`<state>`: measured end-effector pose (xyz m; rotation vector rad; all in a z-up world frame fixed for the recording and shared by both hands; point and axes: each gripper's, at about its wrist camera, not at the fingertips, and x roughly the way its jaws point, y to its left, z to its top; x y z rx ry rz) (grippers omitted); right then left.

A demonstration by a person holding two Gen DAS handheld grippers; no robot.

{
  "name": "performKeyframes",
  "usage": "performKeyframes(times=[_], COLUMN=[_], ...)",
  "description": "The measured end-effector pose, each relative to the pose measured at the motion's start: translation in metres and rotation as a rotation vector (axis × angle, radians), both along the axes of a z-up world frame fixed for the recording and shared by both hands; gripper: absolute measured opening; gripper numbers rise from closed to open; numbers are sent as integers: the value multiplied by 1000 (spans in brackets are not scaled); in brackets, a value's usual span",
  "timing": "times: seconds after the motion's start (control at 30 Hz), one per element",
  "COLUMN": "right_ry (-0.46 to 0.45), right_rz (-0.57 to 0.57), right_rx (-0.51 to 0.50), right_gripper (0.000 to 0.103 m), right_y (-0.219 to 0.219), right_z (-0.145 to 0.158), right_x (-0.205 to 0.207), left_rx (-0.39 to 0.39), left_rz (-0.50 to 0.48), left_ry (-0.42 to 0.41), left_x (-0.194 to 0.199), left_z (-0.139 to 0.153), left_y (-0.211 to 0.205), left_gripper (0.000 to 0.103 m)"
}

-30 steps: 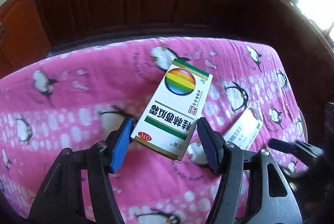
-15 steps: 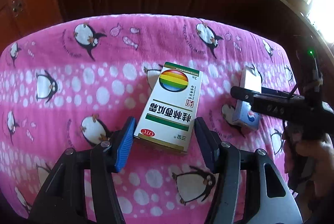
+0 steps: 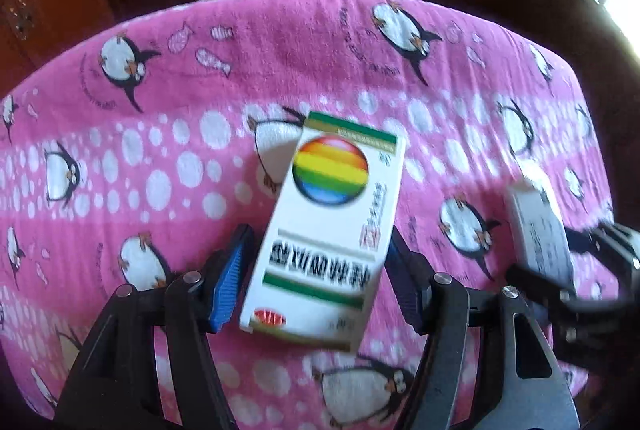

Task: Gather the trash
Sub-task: 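Grasp rainbow-logo medicine box with left tool while right tool grasps white medicine box, then carry both medicine boxes over the white bucket and open both tools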

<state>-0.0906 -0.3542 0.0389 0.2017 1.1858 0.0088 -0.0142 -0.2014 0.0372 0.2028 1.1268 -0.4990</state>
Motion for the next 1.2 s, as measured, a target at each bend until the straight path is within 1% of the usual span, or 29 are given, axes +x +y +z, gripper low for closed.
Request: performKeyframes(times=[0.03, 0.07, 0.1, 0.2, 0.43, 0.63, 0.83, 0.97, 1.03, 1.2], right_ry=[-7, -14, -25, -44, -112, -190, -240, -257, -259, -246], right_rz=[-11, -23, -41, -42, -59, -112, -189, -261, -306, -439], right_rx=[-9, -12, -9, -3, 27, 19, -20, -56, -71, -94], right_gripper=[57, 57, 55, 52, 52, 52, 52, 52, 52, 52], right_y=[1, 0, 1, 2, -9, -33, -70, -95, -118, -168], right_z=[0, 1, 0, -2, 29, 65, 94, 104, 109, 106], right_x=[-3, -8, -10, -16, -48, -92, -151, -187, -212, -263], left_rx=[-6, -19, -22, -19, -45, -86, -134, -162, -178, -210], left_rz=[7, 11, 8, -6, -60, -123, -223, -297, -349, -448], left_ry=[-2, -3, -6, -45, -133, -171, -201, -206, -191, -141], left_x=[0, -1, -4, -17, -61, -96, -135, -160, -175, -204], left_z=[0, 1, 3, 12, 48, 76, 103, 115, 119, 119], left_y=[0, 1, 0, -5, -21, -38, -87, -123, -147, -205], left_gripper=[61, 57, 54, 50, 49, 49, 49, 49, 49, 49])
